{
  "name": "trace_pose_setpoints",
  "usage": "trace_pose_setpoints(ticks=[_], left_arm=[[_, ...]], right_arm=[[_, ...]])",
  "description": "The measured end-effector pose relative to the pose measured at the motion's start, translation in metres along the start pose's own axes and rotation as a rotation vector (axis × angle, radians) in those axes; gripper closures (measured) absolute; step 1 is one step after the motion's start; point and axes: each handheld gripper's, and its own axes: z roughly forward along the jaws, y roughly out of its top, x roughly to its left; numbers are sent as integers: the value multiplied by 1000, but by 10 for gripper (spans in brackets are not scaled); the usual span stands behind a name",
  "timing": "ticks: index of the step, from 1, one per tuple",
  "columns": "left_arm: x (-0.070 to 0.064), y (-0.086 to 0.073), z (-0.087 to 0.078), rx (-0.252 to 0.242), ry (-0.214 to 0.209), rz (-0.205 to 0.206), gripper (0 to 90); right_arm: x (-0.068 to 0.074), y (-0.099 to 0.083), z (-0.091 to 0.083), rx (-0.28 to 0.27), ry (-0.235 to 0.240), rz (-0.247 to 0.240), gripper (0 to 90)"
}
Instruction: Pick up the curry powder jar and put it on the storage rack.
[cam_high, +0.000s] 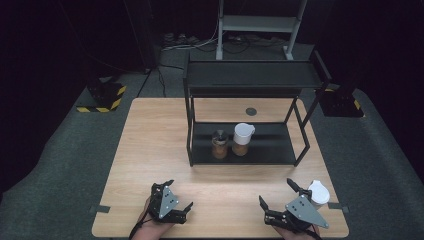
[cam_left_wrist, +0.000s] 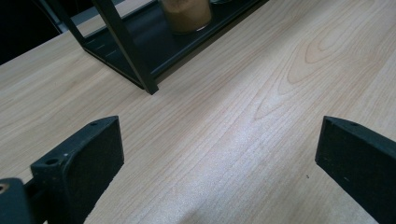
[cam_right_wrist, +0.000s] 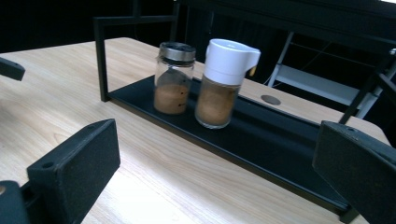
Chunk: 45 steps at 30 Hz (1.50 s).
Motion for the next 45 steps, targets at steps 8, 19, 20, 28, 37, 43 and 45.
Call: trace_pose_setpoints(ticks=[8,19,20,28,37,43,45], left_arm=[[1,0,0,-2,-4,-2,14],[2,0,0,-1,-4,-4,14],[1,0,0,-1,-4,-4,14],[2,0,0,-2,-5,-4,14],[1,0,0,-1,-4,-3,14],[1,0,0,-2,-4,-5,14],[2,0,0,-2,-5,-4,14]], right_arm=[[-12,1,-13,-10,-42,27,0],[-28,-1,-35,-13,-108,61,0],[-29,-2,-37,-12,-114,64,0],[-35,-3,-46,-4,-161,76,0],[-40,-8,-51,1,-193,99,0],[-41,-14,-52,10,-203,118,0],[-41,-15,-51,19,-203,121,0]])
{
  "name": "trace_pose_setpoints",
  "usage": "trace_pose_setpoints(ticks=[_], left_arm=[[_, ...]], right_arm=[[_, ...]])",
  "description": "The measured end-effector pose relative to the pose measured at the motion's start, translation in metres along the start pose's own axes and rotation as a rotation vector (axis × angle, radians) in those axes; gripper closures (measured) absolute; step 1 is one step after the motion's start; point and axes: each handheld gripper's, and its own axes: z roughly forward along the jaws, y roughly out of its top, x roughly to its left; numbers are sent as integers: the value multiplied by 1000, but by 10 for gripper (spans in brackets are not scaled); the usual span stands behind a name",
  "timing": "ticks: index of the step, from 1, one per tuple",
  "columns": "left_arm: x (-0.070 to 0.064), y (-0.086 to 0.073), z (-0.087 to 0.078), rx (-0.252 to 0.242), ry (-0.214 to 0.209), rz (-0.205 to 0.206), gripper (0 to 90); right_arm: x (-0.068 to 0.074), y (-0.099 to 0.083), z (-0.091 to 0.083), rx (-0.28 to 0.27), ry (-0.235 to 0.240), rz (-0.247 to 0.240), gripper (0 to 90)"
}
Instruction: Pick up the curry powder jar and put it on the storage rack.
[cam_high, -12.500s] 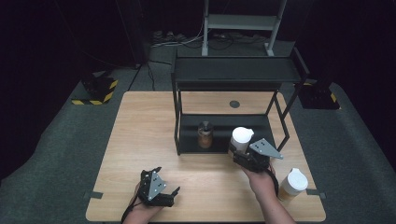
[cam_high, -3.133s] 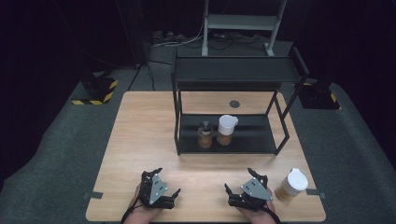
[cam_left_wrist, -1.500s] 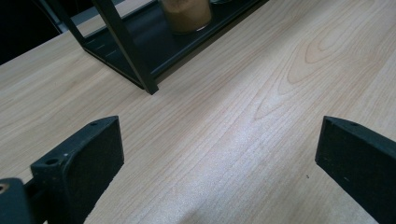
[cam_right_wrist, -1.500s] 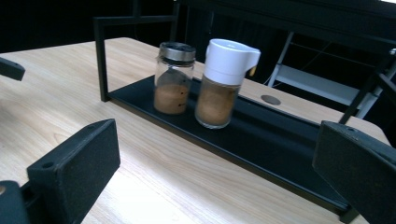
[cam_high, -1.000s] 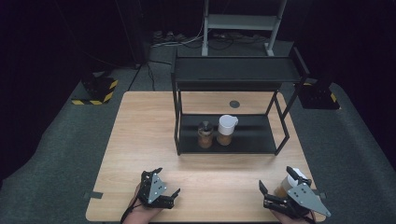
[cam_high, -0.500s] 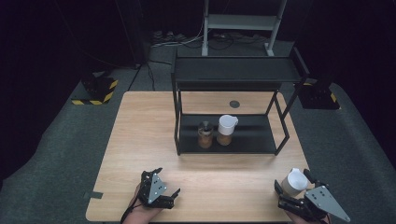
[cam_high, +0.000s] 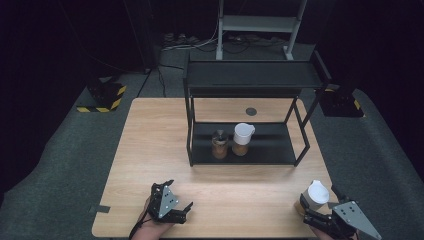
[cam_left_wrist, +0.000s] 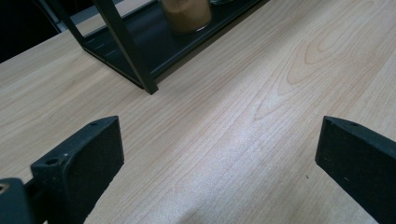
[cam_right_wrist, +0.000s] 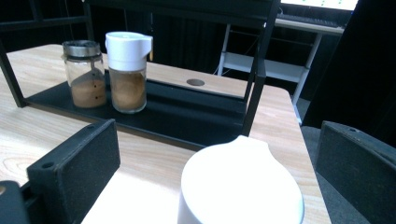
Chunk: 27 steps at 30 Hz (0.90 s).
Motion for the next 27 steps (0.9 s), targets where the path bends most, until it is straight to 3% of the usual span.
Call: trace_pose_setpoints(ticks=[27], left_arm=[[1,0,0,1,-8,3,14]], right_arm=[[-1,-22,10,81,-25,44,0]])
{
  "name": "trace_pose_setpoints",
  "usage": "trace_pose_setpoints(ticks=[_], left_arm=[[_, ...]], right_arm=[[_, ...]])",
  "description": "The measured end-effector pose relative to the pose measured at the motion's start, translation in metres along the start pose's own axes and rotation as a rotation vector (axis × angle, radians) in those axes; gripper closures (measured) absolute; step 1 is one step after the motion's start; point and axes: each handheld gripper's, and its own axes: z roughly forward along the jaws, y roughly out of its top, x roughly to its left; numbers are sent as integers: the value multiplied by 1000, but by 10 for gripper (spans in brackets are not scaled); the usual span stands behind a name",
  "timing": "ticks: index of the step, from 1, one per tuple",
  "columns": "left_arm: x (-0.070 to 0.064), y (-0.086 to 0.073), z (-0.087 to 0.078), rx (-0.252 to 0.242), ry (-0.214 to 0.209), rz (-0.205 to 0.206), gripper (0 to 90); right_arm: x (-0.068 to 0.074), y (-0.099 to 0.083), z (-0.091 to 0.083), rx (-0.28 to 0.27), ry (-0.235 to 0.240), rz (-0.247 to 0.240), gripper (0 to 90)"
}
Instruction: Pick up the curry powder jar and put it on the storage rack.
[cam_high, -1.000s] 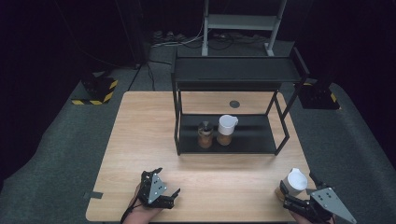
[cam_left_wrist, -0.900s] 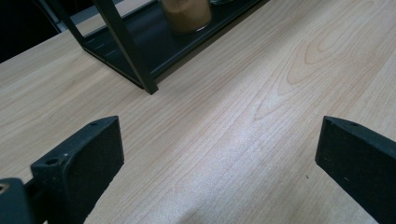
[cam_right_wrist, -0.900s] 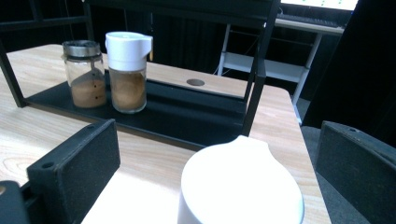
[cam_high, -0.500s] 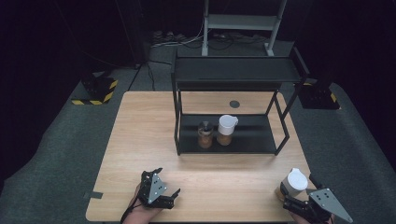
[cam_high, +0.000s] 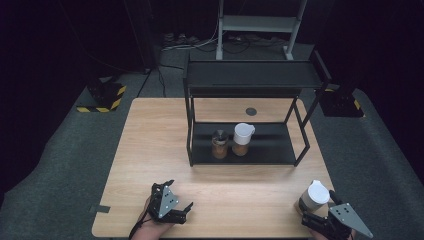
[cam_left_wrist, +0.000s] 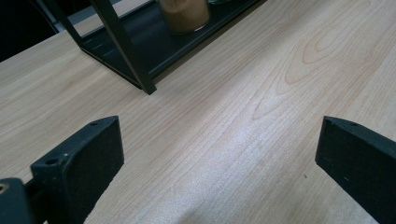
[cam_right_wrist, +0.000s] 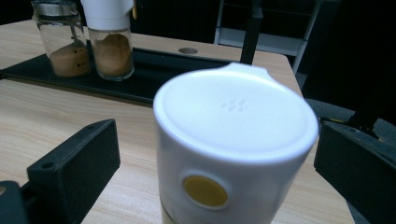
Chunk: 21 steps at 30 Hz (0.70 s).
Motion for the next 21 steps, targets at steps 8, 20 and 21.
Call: trace_pose_setpoints(ticks=[8,20,21], left_arm=[[0,0,0,1,1,2,14],[-1,0,0,1,2,2,14],[-1,0,0,1,2,3,14]], right_arm=[[-4,-6,2,9,2,18,0],[-8,-15,1,10,16,55,85],[-8,-16,0,4,15,57,113]])
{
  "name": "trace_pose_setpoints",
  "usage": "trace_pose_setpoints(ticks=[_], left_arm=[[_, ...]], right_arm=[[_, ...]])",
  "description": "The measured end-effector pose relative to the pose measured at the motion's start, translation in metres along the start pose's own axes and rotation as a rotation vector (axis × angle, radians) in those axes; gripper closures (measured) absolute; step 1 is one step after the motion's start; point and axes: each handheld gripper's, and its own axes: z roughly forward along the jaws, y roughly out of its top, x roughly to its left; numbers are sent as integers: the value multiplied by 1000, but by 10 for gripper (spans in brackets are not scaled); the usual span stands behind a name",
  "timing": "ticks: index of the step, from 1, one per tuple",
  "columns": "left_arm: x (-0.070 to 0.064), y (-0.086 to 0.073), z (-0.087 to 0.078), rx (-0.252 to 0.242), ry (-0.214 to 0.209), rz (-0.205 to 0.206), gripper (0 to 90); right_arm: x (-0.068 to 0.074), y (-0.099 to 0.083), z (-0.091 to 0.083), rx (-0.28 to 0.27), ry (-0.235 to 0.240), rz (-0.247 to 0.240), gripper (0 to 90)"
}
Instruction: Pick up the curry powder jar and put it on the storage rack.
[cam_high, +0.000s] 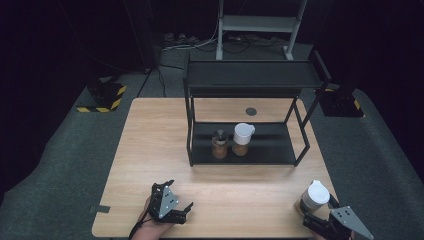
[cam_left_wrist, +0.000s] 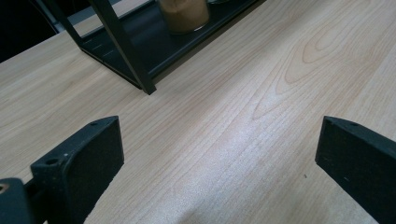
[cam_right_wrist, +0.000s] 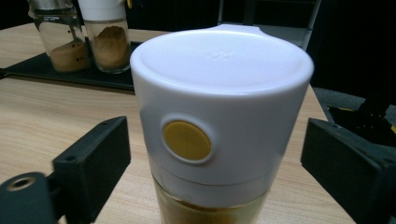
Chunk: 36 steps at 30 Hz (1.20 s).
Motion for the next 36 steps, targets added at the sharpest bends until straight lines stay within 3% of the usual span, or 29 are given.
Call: trace_pose_setpoints(ticks=[11,14,36], left_arm=[[0,0,0,2,0,0,14],[0,0,0,2,0,1,14],[0,0,0,1,2,1,14]], right_arm=[[0,-3,1,-2,-2,-15,238],[-3,-4,2,-3,19,-7,296],[-5,-3,4,-4,30,-3,303]])
